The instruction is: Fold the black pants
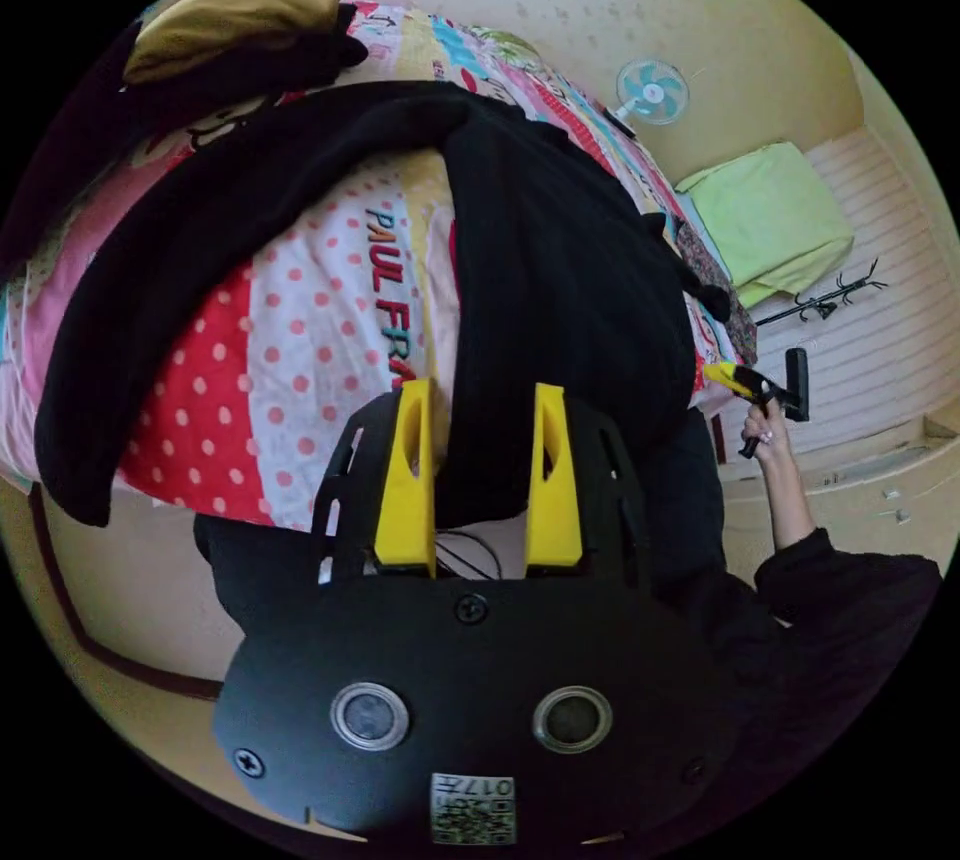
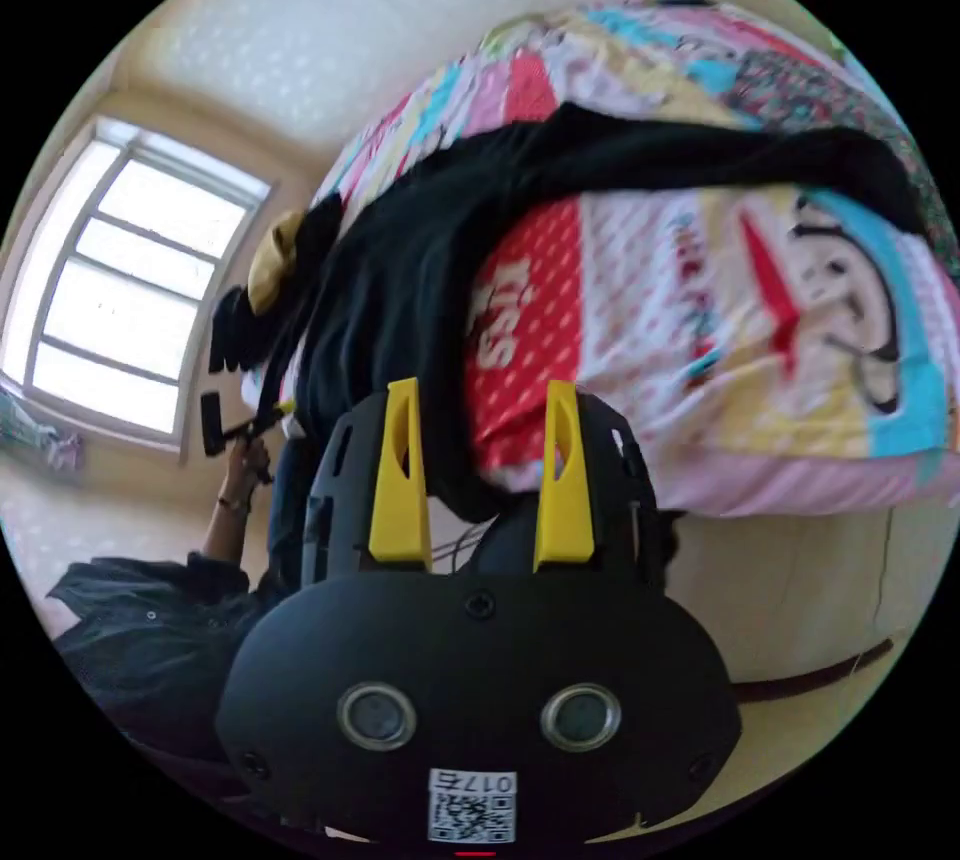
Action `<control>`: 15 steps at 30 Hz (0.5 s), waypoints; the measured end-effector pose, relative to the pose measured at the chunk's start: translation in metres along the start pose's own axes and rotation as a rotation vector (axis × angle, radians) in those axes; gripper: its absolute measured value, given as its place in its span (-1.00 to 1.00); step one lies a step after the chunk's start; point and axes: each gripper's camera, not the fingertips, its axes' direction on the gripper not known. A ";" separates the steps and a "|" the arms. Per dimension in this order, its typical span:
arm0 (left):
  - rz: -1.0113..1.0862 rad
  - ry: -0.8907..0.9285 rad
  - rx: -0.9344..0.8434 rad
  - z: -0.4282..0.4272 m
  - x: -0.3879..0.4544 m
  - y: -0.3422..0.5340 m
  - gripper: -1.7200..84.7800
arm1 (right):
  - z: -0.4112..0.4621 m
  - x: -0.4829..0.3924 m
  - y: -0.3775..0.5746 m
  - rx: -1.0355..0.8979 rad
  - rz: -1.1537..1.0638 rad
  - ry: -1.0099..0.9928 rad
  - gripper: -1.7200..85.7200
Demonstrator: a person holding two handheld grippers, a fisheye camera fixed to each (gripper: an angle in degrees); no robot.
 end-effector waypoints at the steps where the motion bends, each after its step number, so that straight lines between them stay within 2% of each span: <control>1: 0.001 -0.004 0.015 0.000 0.001 0.001 -0.69 | 0.022 -0.009 0.017 -0.001 -0.011 0.025 -0.61; 3: 0.018 -0.077 -0.033 0.002 0.002 -0.001 -0.82 | 0.018 -0.022 0.039 0.094 -0.014 0.152 -0.78; 5: 0.035 -0.089 -0.122 0.001 -0.001 -0.001 -0.87 | 0.004 -0.021 0.046 0.023 0.000 0.126 -0.89; 6: 0.033 -0.059 -0.146 -0.007 -0.004 0.002 -0.88 | -0.017 -0.019 0.052 0.017 0.007 0.077 -0.90; 10: -0.003 0.056 -0.222 -0.026 -0.020 0.023 -0.86 | -0.093 -0.011 0.076 0.020 0.009 0.285 -0.91; 12: -0.121 0.147 -0.297 -0.021 -0.046 0.037 -0.81 | -0.100 0.004 0.079 -0.029 0.062 0.293 -0.91; 13: -0.157 0.158 -0.267 -0.026 -0.056 0.041 -0.79 | -0.105 0.012 0.080 -0.042 0.106 0.275 -0.90; 15: -0.365 0.221 -0.040 -0.060 -0.112 0.052 -0.71 | -0.117 0.017 0.084 -0.018 0.129 0.243 -0.88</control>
